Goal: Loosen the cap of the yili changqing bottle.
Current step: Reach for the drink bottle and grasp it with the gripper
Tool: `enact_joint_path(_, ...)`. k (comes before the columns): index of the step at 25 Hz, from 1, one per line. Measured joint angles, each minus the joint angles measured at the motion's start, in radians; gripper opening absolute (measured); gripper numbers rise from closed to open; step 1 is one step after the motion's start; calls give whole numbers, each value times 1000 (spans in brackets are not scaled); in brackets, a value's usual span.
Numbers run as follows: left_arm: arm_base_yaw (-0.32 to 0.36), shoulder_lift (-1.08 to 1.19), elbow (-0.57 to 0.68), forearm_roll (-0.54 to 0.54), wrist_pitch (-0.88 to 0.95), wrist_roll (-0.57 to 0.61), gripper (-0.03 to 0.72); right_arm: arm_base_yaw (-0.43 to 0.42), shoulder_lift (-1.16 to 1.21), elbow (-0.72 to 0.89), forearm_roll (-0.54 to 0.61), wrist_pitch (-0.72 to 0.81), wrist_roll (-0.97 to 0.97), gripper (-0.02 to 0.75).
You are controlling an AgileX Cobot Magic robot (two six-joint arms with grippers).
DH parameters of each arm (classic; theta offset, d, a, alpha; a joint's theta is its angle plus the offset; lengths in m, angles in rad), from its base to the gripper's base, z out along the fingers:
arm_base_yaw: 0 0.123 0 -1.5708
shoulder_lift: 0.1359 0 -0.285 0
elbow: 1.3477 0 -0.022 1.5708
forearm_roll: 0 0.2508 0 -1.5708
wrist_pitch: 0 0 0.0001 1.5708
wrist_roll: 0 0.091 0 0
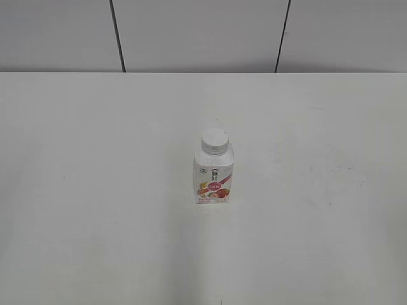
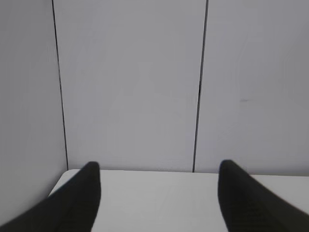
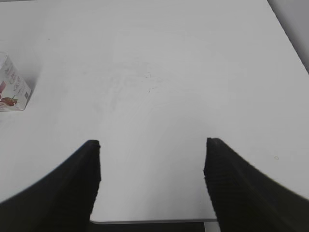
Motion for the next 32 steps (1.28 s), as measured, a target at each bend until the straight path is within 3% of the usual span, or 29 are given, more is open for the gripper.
enact_joint_path(9,0,153,25,0,-198,0,470,0,0,0,1,0,0,533)
enact_joint_path(28,0,963,56,-10,-895,0,470,0,0,0,3,0,0,533)
enact_joint_path(32,0,1097,56,69,-1009,-61,470,0,0,0,3,0,0,533)
